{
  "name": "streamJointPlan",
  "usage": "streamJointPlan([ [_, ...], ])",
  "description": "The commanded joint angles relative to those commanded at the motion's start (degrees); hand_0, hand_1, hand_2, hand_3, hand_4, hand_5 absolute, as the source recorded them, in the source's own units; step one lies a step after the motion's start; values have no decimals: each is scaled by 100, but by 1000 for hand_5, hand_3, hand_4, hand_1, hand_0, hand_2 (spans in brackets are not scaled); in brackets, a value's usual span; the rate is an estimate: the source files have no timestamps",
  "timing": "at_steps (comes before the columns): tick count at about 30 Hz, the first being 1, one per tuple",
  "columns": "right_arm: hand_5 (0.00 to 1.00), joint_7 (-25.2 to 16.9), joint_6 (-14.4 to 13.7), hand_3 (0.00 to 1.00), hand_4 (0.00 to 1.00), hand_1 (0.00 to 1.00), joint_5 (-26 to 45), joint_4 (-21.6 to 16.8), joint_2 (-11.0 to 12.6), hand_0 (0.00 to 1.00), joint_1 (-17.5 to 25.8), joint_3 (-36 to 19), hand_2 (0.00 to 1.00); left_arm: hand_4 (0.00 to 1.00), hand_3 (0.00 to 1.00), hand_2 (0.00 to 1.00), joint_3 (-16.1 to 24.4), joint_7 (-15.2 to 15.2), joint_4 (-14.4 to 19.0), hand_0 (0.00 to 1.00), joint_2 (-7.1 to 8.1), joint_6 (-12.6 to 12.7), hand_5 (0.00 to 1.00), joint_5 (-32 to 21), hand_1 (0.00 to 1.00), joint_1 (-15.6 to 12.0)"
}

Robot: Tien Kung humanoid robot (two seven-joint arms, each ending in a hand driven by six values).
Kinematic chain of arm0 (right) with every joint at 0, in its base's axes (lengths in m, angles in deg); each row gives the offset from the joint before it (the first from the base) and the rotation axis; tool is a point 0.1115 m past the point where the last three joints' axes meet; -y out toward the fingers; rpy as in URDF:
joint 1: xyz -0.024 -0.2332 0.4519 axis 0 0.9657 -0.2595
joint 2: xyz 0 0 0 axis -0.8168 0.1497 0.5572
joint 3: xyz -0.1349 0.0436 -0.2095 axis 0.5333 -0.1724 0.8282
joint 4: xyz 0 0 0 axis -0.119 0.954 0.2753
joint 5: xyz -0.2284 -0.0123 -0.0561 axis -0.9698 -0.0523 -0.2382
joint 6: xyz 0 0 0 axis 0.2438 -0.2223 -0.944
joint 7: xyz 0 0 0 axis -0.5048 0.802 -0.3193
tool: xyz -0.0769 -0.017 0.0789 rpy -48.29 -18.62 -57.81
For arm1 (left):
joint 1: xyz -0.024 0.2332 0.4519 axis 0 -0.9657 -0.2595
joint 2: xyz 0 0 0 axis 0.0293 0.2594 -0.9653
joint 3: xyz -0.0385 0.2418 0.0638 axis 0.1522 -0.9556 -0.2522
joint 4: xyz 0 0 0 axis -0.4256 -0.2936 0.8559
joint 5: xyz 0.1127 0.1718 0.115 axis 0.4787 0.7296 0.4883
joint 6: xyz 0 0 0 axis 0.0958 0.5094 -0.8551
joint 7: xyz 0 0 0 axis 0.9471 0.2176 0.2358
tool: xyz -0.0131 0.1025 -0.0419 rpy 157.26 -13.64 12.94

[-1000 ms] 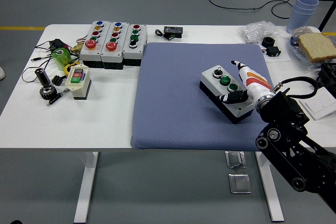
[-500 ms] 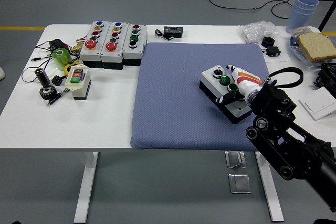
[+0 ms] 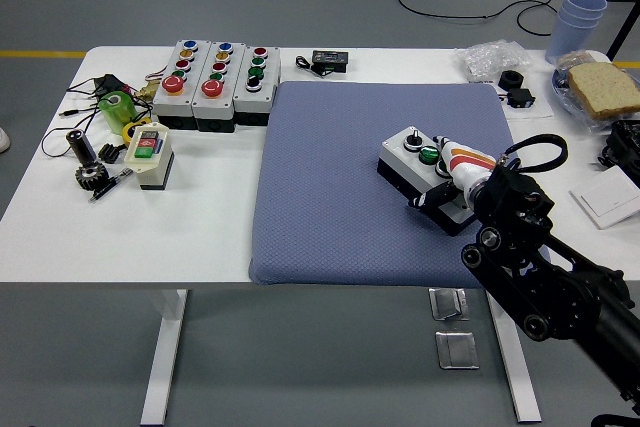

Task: Pick up the button,place it on the desk,press the button,press the button

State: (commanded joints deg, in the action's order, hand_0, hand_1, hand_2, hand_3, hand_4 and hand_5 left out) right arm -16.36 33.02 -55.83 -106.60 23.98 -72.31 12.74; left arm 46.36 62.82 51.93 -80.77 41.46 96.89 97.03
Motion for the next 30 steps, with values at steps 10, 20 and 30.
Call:
streamJointPlan([
  [10, 133, 0, -84, 781, 881, 385, -92, -40, 29, 350, -20, 77, 571, 325, 553, 634, 10, -4, 0, 652, 3, 1, 862, 6, 634, 3],
  [20, 146, 0, -338, 704, 761, 331, -145, -129, 84, 268, -45, 199, 548, 324, 553, 635, 45, -2, 0, 651, 7, 15, 856, -8, 633, 40],
  [30, 182, -425, -886, 612, 619, 225, 253, -500, 535, 189, 43, 562, 483, 324, 552, 636, 57, -2, 0, 652, 26, 31, 858, -16, 633, 77],
])
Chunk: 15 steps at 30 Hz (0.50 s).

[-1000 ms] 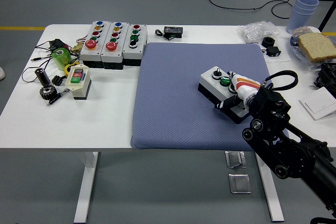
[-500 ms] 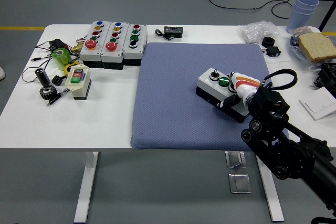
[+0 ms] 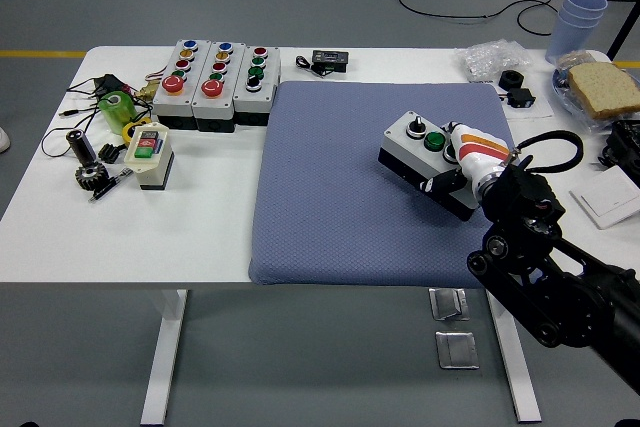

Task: Pick up the button,place it on the desk,press the button,press the button

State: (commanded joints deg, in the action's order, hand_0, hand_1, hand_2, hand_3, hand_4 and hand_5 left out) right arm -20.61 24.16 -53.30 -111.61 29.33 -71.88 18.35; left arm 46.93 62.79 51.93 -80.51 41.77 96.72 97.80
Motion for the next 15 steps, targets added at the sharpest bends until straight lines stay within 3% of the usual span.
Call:
streamJointPlan([
  [2, 182, -237, -7, 612, 619, 225, 17, -18, 54, 189, 0, 49, 483, 324, 552, 636, 3, 0, 0, 652, 1, 0, 858, 4, 633, 3],
  [3, 157, -457, 8, 591, 576, 229, 2, -30, 118, 202, -2, 102, 475, 325, 553, 636, 7, 1, 0, 652, 2, 2, 861, 6, 633, 6],
  [12, 145, -2309, 122, 582, 575, 228, -64, -73, 419, 204, -142, 482, 471, 325, 552, 636, 21, 6, 0, 651, 1, 5, 862, 21, 633, 10],
  [15, 115, -2780, 346, 579, 577, 243, -60, -44, 431, 208, -214, 555, 474, 325, 552, 635, 16, 5, 0, 652, 3, 5, 863, 16, 634, 9],
])
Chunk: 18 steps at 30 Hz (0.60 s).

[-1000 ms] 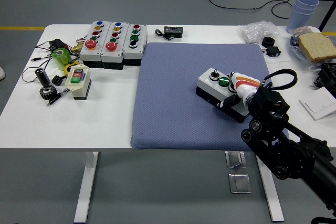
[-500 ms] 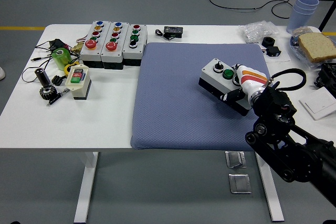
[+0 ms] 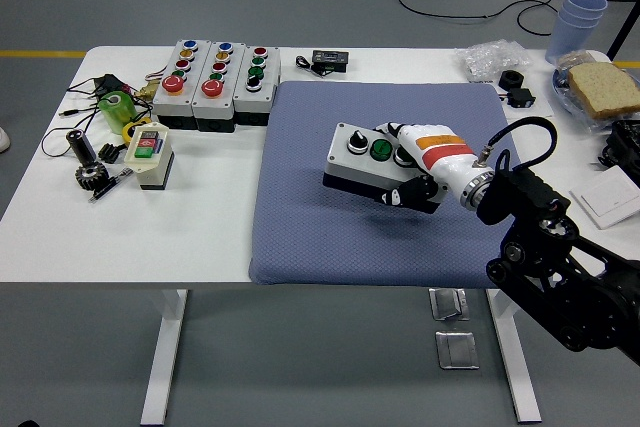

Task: Pick up the button,place it on the desk,press the button,press the button

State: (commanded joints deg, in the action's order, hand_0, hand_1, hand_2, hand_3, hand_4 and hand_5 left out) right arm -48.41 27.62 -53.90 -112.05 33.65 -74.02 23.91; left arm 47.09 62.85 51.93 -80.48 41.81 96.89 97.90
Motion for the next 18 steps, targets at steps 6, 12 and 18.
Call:
streamJointPlan([
  [6, 96, -314, 166, 583, 591, 255, -40, -6, 8, 214, -97, 234, 478, 324, 552, 635, -4, 1, 0, 651, 2, -1, 860, -14, 634, 3],
  [12, 90, -365, 204, 596, 598, 292, -191, 84, 14, 226, -194, 574, 500, 325, 551, 635, -5, -1, 0, 650, 0, 1, 864, -18, 634, 4],
  [18, 57, -431, 133, 599, 620, 319, -342, 198, -38, 232, -220, 663, 522, 324, 551, 635, -5, -4, 0, 652, -3, -4, 859, -4, 633, 2],
])
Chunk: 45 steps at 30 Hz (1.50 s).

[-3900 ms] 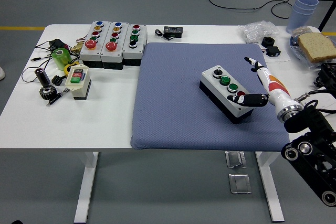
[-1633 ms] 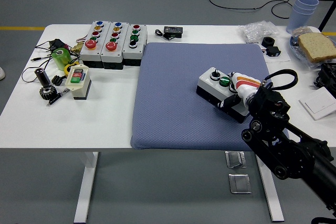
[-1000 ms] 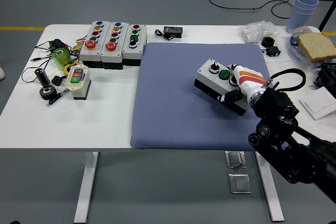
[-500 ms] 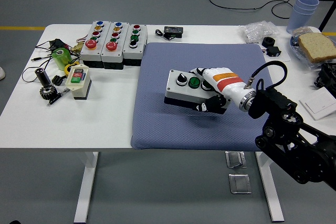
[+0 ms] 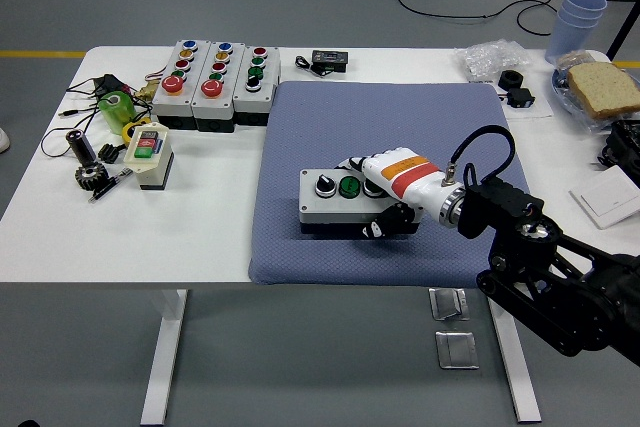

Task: Pick up the button,place it on the desk,press the button,press the button

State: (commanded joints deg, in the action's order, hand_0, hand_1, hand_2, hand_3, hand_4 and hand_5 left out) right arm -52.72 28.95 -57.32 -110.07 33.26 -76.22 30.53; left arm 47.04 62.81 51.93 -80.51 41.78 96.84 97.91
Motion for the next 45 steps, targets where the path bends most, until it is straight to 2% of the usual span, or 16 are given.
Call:
streamJointPlan([
  [4, 57, 24, 11, 599, 620, 319, -47, 58, -40, 232, 43, -50, 522, 324, 551, 635, 1, 2, 0, 652, -3, -1, 859, -13, 633, -5],
  [5, 12, 39, 26, 616, 677, 334, -48, 64, -45, 238, 49, -51, 542, 324, 552, 635, 0, 2, 0, 651, -4, 0, 859, -16, 633, -6],
  [7, 12, 100, 45, 616, 677, 334, -94, 93, -53, 238, 57, -41, 542, 324, 552, 635, -1, 2, 0, 651, -6, -4, 859, -9, 633, -7],
  [11, 12, 151, -70, 616, 677, 334, -200, 159, -61, 238, 87, -36, 542, 324, 552, 635, -1, 2, 0, 651, -9, -7, 859, 0, 633, -14],
  [12, 2, 152, -73, 783, 763, 418, -204, 161, -61, 371, 88, -36, 666, 322, 554, 635, 0, 2, 0, 652, -9, -7, 855, 0, 633, -14],
  [16, 2, 217, -114, 783, 763, 418, -274, 191, -63, 371, 124, -50, 666, 322, 554, 635, 3, 5, 0, 652, -16, -12, 855, 25, 633, -36],
  [17, 2, 243, -107, 857, 792, 446, -291, 194, -68, 426, 135, -59, 735, 325, 552, 635, 2, 5, 0, 651, -18, -13, 860, 29, 633, -41],
  [22, 2, 236, -200, 857, 792, 446, -318, 199, -72, 426, 182, -79, 735, 325, 552, 635, -1, 6, 0, 651, -26, -25, 860, 58, 633, -70],
  [23, 2, 234, -207, 906, 814, 580, -321, 200, -72, 580, 184, -79, 822, 324, 551, 636, 0, 6, 0, 651, -26, -26, 857, 62, 633, -73],
  [29, 2, 224, -200, 906, 814, 580, -258, 197, -69, 580, 222, -93, 822, 324, 551, 636, 5, 6, 0, 651, -32, -32, 857, 94, 633, -92],
  [30, 2, 210, -211, 929, 836, 790, -260, 192, -69, 899, 230, -103, 924, 326, 551, 635, -3, 6, 0, 651, -31, -34, 859, 93, 633, -94],
  [35, 2, 114, -339, 929, 836, 790, -135, 173, -49, 899, 257, -97, 924, 326, 551, 635, 3, 4, 0, 651, -30, -36, 859, 112, 633, -96],
  [36, 2, 76, -393, 985, 853, 855, -104, 162, -41, 941, 265, -97, 967, 326, 551, 636, 6, 4, 0, 651, -30, -35, 861, 113, 633, -98],
  [40, 2, -28, -525, 985, 853, 855, -31, 128, -22, 941, 280, -102, 967, 326, 551, 636, -4, 1, 0, 651, -30, -30, 861, 94, 633, -96],
  [45, 2, -46, -534, 998, 869, 885, 62, 33, 15, 971, 300, -129, 995, 327, 553, 635, -9, -4, 0, 651, -29, -26, 861, 70, 633, -84],
])
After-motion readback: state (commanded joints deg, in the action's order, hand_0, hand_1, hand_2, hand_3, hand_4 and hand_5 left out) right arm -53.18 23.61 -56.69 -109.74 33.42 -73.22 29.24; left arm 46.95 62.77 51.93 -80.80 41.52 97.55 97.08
